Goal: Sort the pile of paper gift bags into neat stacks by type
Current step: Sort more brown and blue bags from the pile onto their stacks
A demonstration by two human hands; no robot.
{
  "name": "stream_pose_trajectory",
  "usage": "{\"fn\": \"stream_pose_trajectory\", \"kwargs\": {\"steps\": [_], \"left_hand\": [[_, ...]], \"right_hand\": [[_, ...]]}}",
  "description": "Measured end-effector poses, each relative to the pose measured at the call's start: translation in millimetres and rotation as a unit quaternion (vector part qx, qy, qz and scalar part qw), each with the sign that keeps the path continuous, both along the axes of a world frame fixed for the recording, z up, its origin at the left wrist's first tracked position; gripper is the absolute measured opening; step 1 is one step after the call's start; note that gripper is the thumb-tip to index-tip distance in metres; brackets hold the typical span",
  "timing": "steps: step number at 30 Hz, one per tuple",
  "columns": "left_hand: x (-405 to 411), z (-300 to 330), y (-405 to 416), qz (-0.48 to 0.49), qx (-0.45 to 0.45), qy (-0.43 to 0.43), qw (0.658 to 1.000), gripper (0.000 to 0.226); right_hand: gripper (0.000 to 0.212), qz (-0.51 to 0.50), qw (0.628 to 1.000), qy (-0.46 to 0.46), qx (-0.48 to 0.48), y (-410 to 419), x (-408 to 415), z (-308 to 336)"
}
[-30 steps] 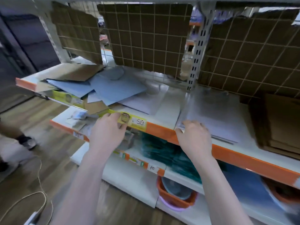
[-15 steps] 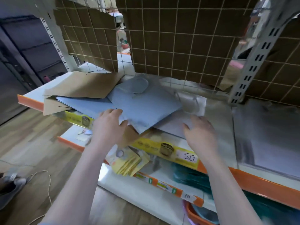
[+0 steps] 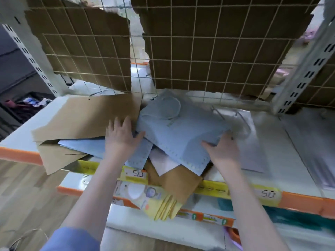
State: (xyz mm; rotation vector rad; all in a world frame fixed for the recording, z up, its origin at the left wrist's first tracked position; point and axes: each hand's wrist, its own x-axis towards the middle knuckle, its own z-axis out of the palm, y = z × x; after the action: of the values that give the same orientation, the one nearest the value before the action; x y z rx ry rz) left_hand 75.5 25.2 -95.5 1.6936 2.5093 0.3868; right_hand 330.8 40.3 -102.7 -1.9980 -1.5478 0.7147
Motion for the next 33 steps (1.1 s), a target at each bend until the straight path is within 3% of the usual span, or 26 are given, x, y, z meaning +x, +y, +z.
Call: {"fn": "stream_pose_trajectory", "kwargs": {"steps": [4,10,14,17,22,27,30,33], "left_hand": [[-10.4,-6.1,11.8,-0.046,-0.006,0.006,0.999,0.064],[-6.8,-4.0,9.8,-0.08,0.017,0.026,0.996,0.043],[6.6,-0.9,3.5,-0.122,0.031,0.024,0.992,0.04],[23.4,-1.8,-6.4,-0.151,0.041,0.034,0.987,0.06],[51.2,-4.3,-22.7,-0.209,0.028,0.005,0.978,0.058],[24.2,6.2,-6.3,-0.158,0.062,-0.076,0.983,0.051],[-8.8,7.6,13.1,-0.076,0.071,-0.043,0.994,0.051],[-33.4,6.1,25.0,0.005,0.022,-0.015,1.0,0.066]], "right_hand": [[0.08,-0.064,0.996,0.06,0.011,4.6,-6.1,-5.7],[0.034,-0.078,0.987,0.131,0.042,4.1,-8.4,-1.7],[0.039,-0.07,0.983,0.159,0.054,8.5,0.9,0.9],[0.05,-0.071,0.982,0.164,0.062,12.2,8.2,4.0],[0.026,-0.053,0.979,0.185,0.073,17.6,18.2,6.0],[0.035,-0.022,0.975,0.211,0.061,17.5,24.7,7.2],[0.045,0.011,0.973,0.22,0.064,17.8,33.1,11.9],[0.048,0.022,0.972,0.226,0.055,20.3,40.8,15.0]]}}
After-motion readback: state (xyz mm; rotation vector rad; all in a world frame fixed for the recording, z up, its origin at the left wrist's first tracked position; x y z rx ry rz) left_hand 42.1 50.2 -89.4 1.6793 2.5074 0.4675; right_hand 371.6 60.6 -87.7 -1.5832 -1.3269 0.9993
